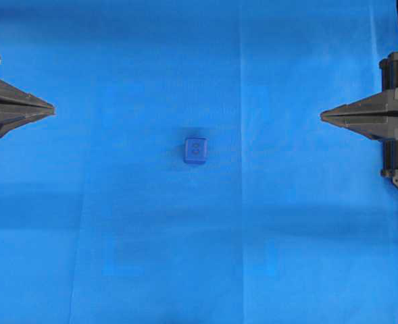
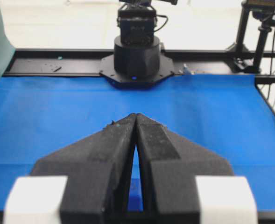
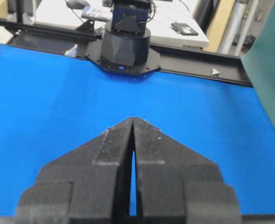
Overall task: Handover the blue block to the right arm after grasping it with the left arm, then place it in the designated position.
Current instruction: 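Open the left gripper and move it toward the blue cube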
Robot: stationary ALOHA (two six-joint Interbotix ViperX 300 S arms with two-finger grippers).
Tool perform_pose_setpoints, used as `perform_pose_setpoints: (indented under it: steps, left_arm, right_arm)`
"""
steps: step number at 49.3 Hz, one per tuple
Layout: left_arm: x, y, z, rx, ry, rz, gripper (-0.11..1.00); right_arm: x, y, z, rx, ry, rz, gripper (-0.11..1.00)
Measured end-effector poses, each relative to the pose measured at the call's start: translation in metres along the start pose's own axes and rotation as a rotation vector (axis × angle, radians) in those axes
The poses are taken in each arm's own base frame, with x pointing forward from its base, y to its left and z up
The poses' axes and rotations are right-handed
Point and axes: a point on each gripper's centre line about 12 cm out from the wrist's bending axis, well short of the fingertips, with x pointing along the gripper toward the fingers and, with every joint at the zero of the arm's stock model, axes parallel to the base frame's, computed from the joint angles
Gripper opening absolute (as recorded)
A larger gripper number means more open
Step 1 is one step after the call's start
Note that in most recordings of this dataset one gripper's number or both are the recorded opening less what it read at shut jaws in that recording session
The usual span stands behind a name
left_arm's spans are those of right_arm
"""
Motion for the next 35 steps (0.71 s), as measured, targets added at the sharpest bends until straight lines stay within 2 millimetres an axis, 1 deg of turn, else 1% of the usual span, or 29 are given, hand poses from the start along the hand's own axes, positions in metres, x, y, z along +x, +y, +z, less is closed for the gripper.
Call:
perform_pose_setpoints:
  steps: [2, 3, 6, 8, 11, 15, 17, 19, 21, 24, 35]
  left_arm:
    - [0.0000, 0.0003, -0.0002, 0.000, 0.002, 0.002, 0.03]
    - [0.0001, 0.0003, 0.0004, 0.000, 0.000, 0.002, 0.06]
    - [0.0002, 0.0000, -0.0003, -0.002, 0.002, 0.000, 0.20]
    - [0.0002, 0.0003, -0.0003, -0.003, 0.002, 0.002, 0.31]
    - [0.0002, 0.0000, -0.0005, -0.002, 0.003, 0.000, 0.50]
    - [0.0002, 0.0000, -0.0007, 0.000, 0.005, 0.000, 0.74]
    - [0.0002, -0.0001, -0.0007, 0.001, 0.005, 0.000, 0.83]
    - [0.0002, 0.0000, -0.0009, 0.000, 0.006, 0.000, 0.90]
    - [0.0002, 0.0003, -0.0011, 0.003, 0.008, 0.001, 0.93]
    - [0.0002, -0.0001, -0.0012, 0.001, 0.009, 0.000, 0.93]
    - [0.0003, -0.0001, -0.0029, 0.000, 0.018, 0.000, 0.92]
  right_arm:
    - [0.0000, 0.0000, 0.0000, 0.003, 0.000, 0.000, -0.02]
    - [-0.0001, 0.0003, -0.0006, 0.002, 0.002, 0.002, -0.01]
    - [-0.0001, 0.0003, -0.0006, 0.006, 0.002, 0.001, 0.06]
    - [-0.0001, 0.0002, -0.0008, 0.008, 0.003, 0.001, 0.14]
    - [-0.0001, 0.0001, -0.0008, 0.012, 0.003, 0.000, 0.29]
    - [0.0001, -0.0005, -0.0015, 0.024, 0.008, -0.004, 0.53]
    - [0.0001, -0.0006, -0.0017, 0.030, 0.009, -0.006, 0.66]
    - [0.0005, -0.0010, -0.0012, 0.033, 0.008, -0.008, 0.77]
    - [0.0005, -0.0014, -0.0014, 0.033, 0.009, -0.009, 0.87]
    - [0.0005, -0.0017, -0.0014, 0.036, 0.009, -0.012, 0.96]
    - [0.0009, -0.0028, -0.0020, 0.039, 0.012, -0.017, 0.97]
